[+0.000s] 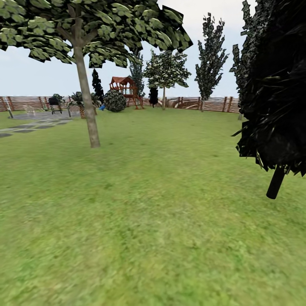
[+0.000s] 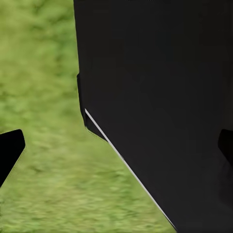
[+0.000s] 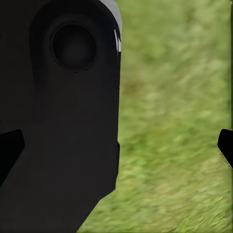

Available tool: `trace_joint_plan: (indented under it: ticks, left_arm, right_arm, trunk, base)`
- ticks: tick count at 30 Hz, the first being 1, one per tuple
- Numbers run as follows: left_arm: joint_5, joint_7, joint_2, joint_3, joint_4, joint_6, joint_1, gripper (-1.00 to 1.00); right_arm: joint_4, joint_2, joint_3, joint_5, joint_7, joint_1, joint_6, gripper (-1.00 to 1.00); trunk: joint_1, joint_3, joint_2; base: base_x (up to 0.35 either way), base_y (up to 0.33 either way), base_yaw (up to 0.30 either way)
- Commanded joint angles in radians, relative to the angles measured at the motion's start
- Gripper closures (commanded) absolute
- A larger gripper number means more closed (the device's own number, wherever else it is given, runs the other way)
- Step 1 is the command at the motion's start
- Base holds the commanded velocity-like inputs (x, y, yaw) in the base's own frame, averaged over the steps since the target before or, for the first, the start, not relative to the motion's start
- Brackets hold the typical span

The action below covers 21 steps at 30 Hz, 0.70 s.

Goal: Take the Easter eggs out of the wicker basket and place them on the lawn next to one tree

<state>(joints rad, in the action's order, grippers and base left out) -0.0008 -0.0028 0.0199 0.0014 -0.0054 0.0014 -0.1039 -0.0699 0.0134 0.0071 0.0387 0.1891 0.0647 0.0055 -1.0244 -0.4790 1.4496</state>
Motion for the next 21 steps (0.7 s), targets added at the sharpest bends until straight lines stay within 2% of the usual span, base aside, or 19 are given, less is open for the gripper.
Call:
trace_joint_plan:
  ticks: [1, 21]
  left_arm:
    - [0.000, 0.000, 0.000, 0.000, -0.001, 0.000, 0.000, -1.00]
    - [0.001, 0.000, 0.000, 0.000, -0.001, 0.000, 0.000, -1.00]
  right_arm:
    - [-0.002, 0.000, 0.001, 0.004, 0.004, 0.001, 0.001, -1.00]
    - [-0.002, 0.000, 0.001, 0.004, 0.004, 0.001, 0.001, -1.00]
  trunk:
    - [-0.001, -0.001, 0.000]
    - [-0.001, -0.001, 0.000]
  base:
    - [0.335, 0.000, 0.000]
    - [0.335, 0.000, 0.000]
